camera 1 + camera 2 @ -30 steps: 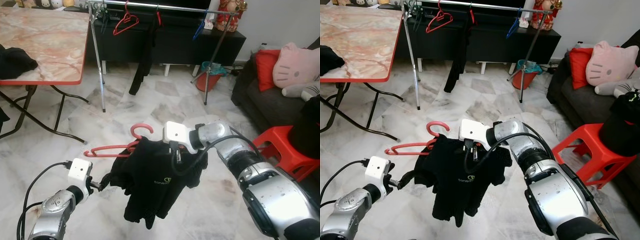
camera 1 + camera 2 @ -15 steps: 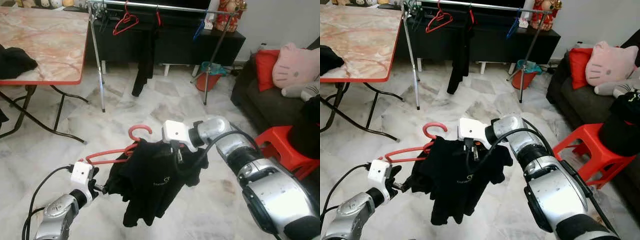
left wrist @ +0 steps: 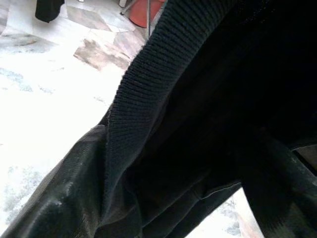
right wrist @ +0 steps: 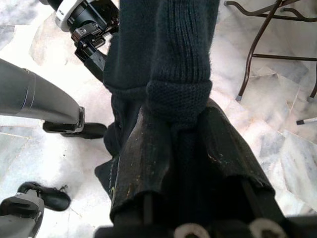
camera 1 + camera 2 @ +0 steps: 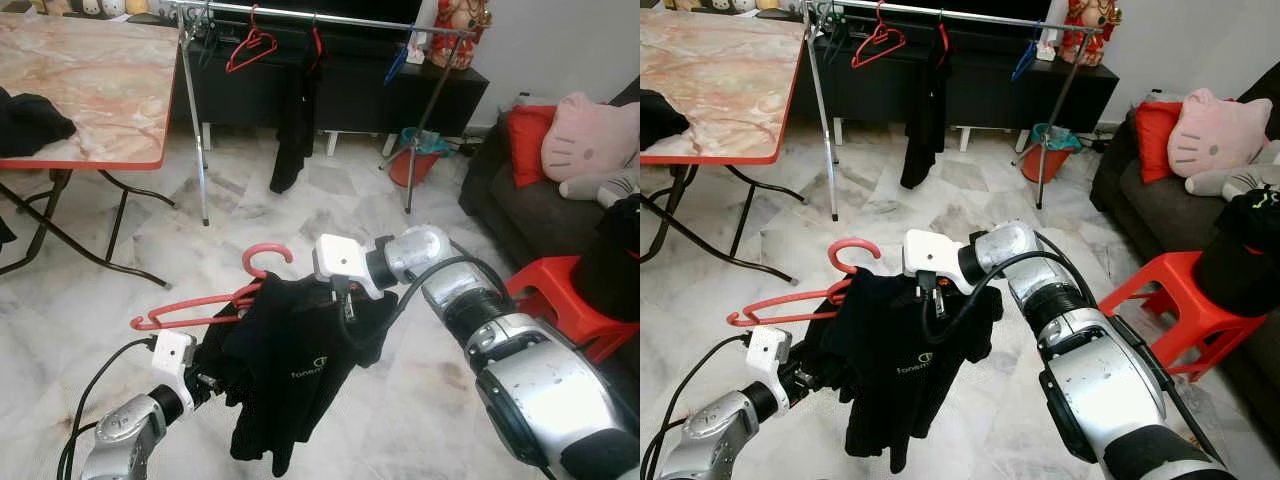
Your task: Hang hanger
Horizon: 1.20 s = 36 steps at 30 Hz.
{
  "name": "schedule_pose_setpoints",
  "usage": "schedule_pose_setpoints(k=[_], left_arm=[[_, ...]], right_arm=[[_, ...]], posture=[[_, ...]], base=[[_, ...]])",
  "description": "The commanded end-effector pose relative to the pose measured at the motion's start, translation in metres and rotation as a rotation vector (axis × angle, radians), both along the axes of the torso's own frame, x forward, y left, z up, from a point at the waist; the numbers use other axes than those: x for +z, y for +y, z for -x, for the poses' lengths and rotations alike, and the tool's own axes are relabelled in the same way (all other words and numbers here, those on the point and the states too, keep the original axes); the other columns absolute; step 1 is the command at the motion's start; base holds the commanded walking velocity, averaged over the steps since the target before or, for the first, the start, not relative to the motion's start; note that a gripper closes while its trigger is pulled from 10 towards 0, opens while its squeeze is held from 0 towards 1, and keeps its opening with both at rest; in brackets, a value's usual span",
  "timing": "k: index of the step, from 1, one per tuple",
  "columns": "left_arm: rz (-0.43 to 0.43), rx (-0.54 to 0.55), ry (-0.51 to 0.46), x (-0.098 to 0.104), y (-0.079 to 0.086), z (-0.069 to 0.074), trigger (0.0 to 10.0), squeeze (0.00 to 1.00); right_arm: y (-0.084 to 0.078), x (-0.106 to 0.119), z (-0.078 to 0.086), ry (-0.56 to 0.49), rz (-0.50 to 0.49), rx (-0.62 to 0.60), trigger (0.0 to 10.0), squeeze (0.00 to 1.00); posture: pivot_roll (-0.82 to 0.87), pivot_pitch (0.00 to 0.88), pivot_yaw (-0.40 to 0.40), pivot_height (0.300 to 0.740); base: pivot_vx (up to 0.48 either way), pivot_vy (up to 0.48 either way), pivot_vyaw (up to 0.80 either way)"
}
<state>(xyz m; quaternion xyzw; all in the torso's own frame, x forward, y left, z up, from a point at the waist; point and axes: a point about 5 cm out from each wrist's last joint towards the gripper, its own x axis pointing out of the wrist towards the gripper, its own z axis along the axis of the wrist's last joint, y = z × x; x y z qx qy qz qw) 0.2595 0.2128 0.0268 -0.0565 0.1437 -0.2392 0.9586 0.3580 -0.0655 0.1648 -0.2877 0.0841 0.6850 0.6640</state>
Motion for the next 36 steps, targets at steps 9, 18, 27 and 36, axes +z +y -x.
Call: schedule_pose_setpoints(k=[9, 18, 27, 36], left_arm=[[0.008, 0.007, 0.01, -0.0038, 0.0051, 0.0054, 0.0, 0.0], [0.022, -0.001, 0.012, -0.0026, 0.0052, 0.0056, 0.0, 0.0], [0.025, -0.007, 0.016, -0.003, 0.0064, 0.008, 0.0, 0.0], [0.027, -0.014, 0.016, -0.0022, 0.0075, 0.0087, 0.0, 0.0]], right_arm=[[-0.0053, 0.0127, -0.005, -0.048, -0.029, -0.021, 0.0, 0.0], [-0.0045, 0.01, -0.0045, -0.04, -0.029, -0.029, 0.0, 0.0], [-0.0038, 0.009, -0.0044, -0.038, -0.029, -0.033, 0.0, 0.0], [-0.0033, 0.0083, -0.0041, -0.036, -0.031, -0.033, 0.0, 0.0]], posture=[[0.11, 0.025, -0.208, 0.74], [0.12, 0.037, -0.205, 0.74], [0.12, 0.041, -0.205, 0.74], [0.12, 0.046, -0.203, 0.74]], base=[[0.0, 0.0, 0.0], [0.0, 0.0, 0.0], [0.0, 0.0, 0.0], [0.0, 0.0, 0.0]])
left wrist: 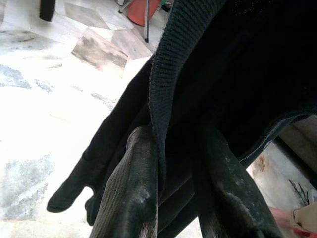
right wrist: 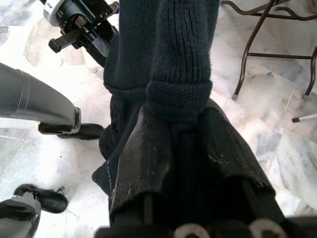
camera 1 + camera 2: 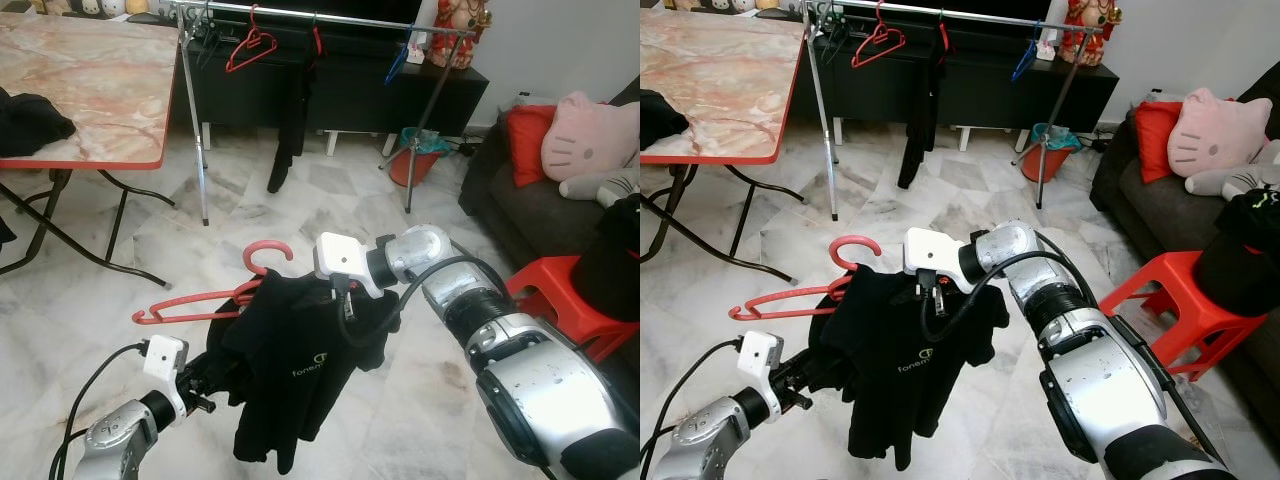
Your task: Hang hanger
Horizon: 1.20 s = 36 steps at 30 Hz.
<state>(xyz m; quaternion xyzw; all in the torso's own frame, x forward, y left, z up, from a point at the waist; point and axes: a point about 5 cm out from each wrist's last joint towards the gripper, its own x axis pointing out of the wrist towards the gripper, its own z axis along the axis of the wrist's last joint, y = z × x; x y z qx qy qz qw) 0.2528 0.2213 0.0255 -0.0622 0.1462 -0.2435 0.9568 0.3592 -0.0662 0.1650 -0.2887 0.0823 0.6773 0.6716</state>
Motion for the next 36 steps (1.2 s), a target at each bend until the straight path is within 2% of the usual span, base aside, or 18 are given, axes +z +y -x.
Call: schedule_pose_setpoints(k=[1, 36], left_arm=[[0.017, -0.006, 0.008, -0.0008, -0.001, 0.002, 0.0, 0.0], [0.009, 0.003, 0.012, -0.0016, 0.0006, 0.0032, 0.0, 0.0]], right_arm=[[-0.0027, 0.008, -0.0029, -0.026, -0.026, -0.013, 0.0, 0.0], [-0.003, 0.0041, -0.002, -0.023, -0.017, -0.018, 0.0, 0.0]], posture=[[0.12, 0.046, -0.203, 0.74], [0.12, 0.048, -0.208, 0.74]], base=[[0.0, 0.0, 0.0], [0.0, 0.0, 0.0]])
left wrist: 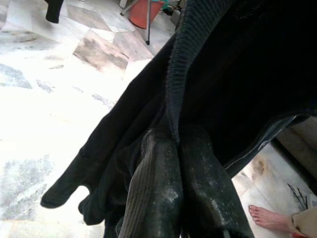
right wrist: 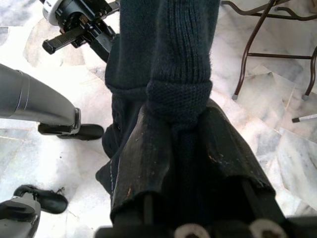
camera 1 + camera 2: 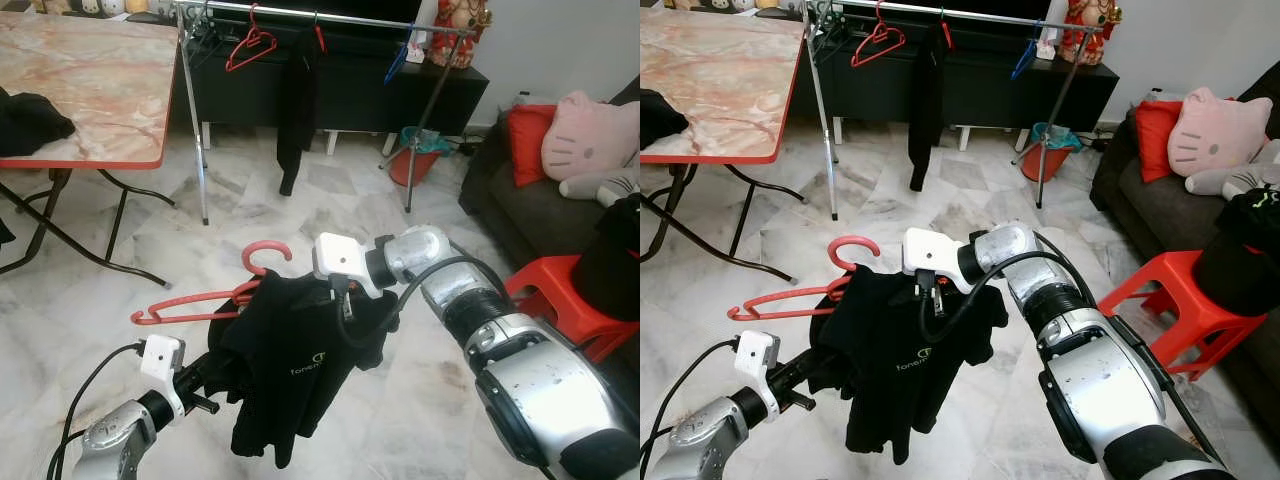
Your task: Hang hanger
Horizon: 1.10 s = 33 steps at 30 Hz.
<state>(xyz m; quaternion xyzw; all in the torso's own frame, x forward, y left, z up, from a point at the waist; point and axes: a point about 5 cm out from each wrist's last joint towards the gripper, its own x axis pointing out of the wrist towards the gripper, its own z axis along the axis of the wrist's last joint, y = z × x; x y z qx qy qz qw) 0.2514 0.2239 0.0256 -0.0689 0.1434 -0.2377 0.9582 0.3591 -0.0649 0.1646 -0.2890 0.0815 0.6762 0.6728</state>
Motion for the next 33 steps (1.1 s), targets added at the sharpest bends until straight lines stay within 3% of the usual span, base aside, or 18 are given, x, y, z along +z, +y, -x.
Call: schedule_pose_setpoints(k=[1, 17, 19, 21, 22, 23, 33], left_arm=[[-0.011, 0.002, 0.017, -0.002, -0.001, 0.002, 0.0, 0.0], [-0.215, 0.281, 0.063, -0.011, 0.021, -0.009, 0.0, 0.0], [-0.252, 0.304, 0.079, -0.013, 0.023, -0.01, 0.0, 0.0], [-0.344, 0.406, 0.153, -0.02, 0.035, -0.009, 0.0, 0.0], [-0.346, 0.432, 0.167, -0.022, 0.038, -0.008, 2.6, 0.0], [-0.331, 0.472, 0.195, -0.023, 0.043, -0.006, 10.0, 0.0], [-0.366, 0.606, 0.226, -0.026, 0.062, 0.001, 10.0, 0.0]], right_arm=[[-0.005, 0.004, -0.002, -0.021, -0.018, -0.02, 0.0, 0.0], [-0.019, -0.011, 0.001, 0.004, 0.002, -0.053, 0.0, 0.0], [-0.022, -0.014, 0.002, 0.013, 0.009, -0.056, 0.0, 0.0], [-0.029, -0.018, 0.003, 0.02, 0.028, -0.063, 0.0, 0.0], [-0.032, -0.019, 0.004, 0.021, 0.034, -0.068, 0.0, 0.0], [-0.037, -0.02, 0.003, 0.019, 0.05, -0.081, 0.0, 0.0], [-0.059, -0.029, 0.006, 0.033, 0.106, -0.123, 0.0, 0.0]], posture=[[0.12, 0.048, -0.208, 0.74], [0.12, 0.05, -0.202, 0.74], [0.12, 0.05, -0.202, 0.74], [0.12, 0.049, -0.2, 0.74], [0.12, 0.049, -0.2, 0.74], [0.12, 0.049, -0.199, 0.74], [0.11, 0.053, -0.196, 0.74]], base=[[0.0, 0.0, 0.0], [0.0, 0.0, 0.0], [0.0, 0.0, 0.0], [0.0, 0.0, 0.0], [0.0, 0.0, 0.0], [0.0, 0.0, 0.0], [0.0, 0.0, 0.0]])
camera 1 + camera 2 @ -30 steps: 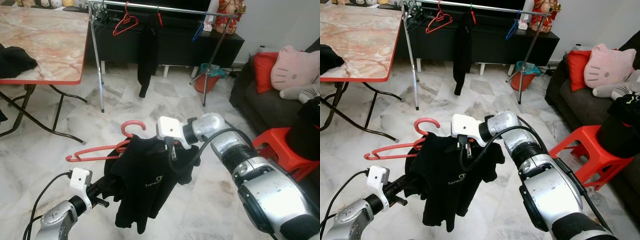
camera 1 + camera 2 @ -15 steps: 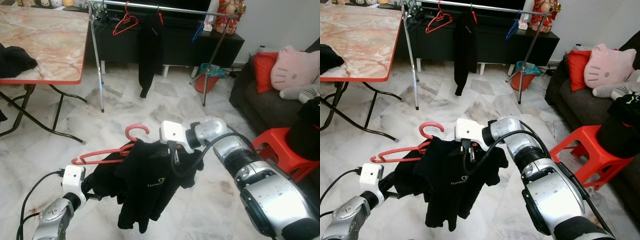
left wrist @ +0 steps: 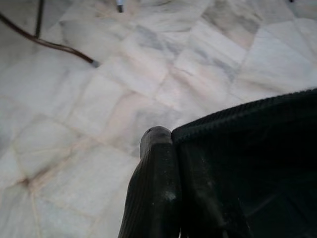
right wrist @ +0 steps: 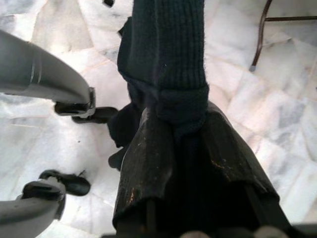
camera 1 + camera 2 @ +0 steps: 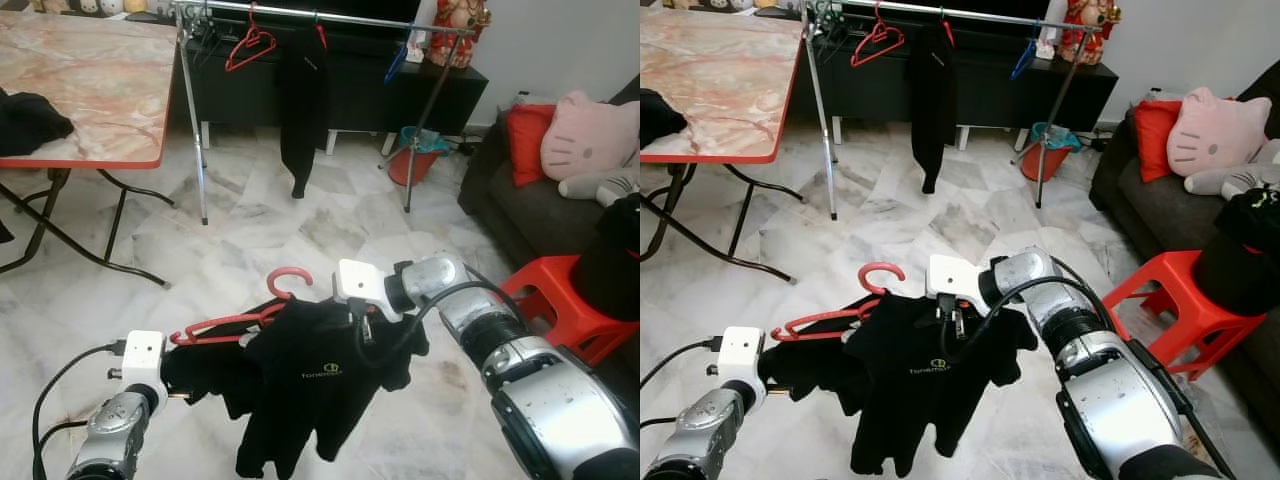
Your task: Hang hanger
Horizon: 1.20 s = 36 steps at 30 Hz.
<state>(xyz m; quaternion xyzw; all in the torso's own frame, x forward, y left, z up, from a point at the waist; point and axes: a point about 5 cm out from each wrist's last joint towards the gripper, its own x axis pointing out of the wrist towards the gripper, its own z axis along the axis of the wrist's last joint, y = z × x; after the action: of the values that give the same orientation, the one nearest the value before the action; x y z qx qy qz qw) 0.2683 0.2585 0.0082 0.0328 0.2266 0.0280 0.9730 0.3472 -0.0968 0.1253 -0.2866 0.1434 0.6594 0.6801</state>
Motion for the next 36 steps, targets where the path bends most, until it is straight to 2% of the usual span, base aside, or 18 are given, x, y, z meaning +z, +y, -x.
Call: schedule_pose_setpoints(k=[1, 3, 6, 11, 15, 20, 27, 28, 33, 35, 36], left_arm=[[-0.04, 0.131, 0.07, -0.008, 0.027, 0.017, 10.0, 0.0], [-0.052, 0.15, 0.069, -0.007, 0.032, 0.018, 10.0, 0.0], [-0.056, 0.154, 0.069, -0.007, 0.033, 0.018, 10.0, 0.0], [-0.085, 0.194, 0.079, -0.006, 0.04, 0.019, 10.0, 0.0], [-0.083, 0.19, 0.075, -0.005, 0.039, 0.019, 10.0, 0.0], [-0.072, 0.125, 0.05, 0.002, 0.036, 0.012, 10.0, 0.0], [-0.064, 0.053, 0.032, 0.009, 0.032, 0.006, 10.0, 0.0], [-0.036, 0.03, 0.0, 0.017, 0.03, 0.001, 10.0, 0.0], [0.025, -0.014, -0.078, 0.034, 0.025, -0.009, 10.0, 0.0], [0.04, -0.139, -0.155, 0.052, 0.011, -0.017, 10.0, 0.0], [0.04, -0.139, -0.155, 0.052, 0.011, -0.017, 10.0, 0.0]], right_arm=[[-0.027, 0.011, -0.006, -0.044, 0.03, -0.051, 0.0, 0.0], [-0.034, 0.008, -0.006, -0.053, 0.085, -0.049, 0.0, 0.0], [-0.036, 0.007, -0.005, -0.056, 0.101, -0.045, 0.0, 0.0], [-0.052, 0.003, -0.008, -0.136, 0.277, -0.063, 0.0, 0.0], [-0.052, 0.003, -0.009, -0.157, 0.302, -0.071, 0.0, 0.0], [-0.04, 0.003, -0.014, -0.244, 0.274, -0.126, 0.0, 0.0], [-0.029, -0.001, -0.015, -0.272, 0.24, -0.158, 0.0, 0.0], [-0.022, -0.006, -0.012, -0.271, 0.23, -0.145, 0.0, 0.0], [-0.012, -0.013, -0.009, -0.263, 0.221, -0.145, 0.0, 0.0], [-0.008, -0.019, -0.008, -0.268, 0.241, -0.167, 0.0, 0.0], [-0.008, -0.019, -0.008, -0.268, 0.241, -0.167, 0.0, 0.0]], posture=[[0.11, 0.053, -0.196, 0.74], [0.11, 0.054, -0.197, 0.74], [0.11, 0.054, -0.197, 0.74], [0.11, 0.054, -0.198, 0.74], [0.1, 0.054, -0.197, 0.74], [0.11, 0.058, -0.198, 0.74], [0.11, 0.058, -0.198, 0.74], [0.11, 0.055, -0.199, 0.74], [0.11, 0.055, -0.2, 0.74], [0.12, 0.055, -0.199, 0.74], [0.12, 0.055, -0.199, 0.74]], base=[[0.0, 0.0, 0.0], [0.0, 0.0, 0.0], [0.0, 0.0, 0.0], [0.0, 0.0, 0.0], [0.0, 0.0, 0.0], [0.0, 0.0, 0.0], [0.0, 0.0, 0.0], [0.0, 0.0, 0.0], [0.0, 0.0, 0.0], [0.0, 0.0, 0.0], [0.0, 0.0, 0.0]])
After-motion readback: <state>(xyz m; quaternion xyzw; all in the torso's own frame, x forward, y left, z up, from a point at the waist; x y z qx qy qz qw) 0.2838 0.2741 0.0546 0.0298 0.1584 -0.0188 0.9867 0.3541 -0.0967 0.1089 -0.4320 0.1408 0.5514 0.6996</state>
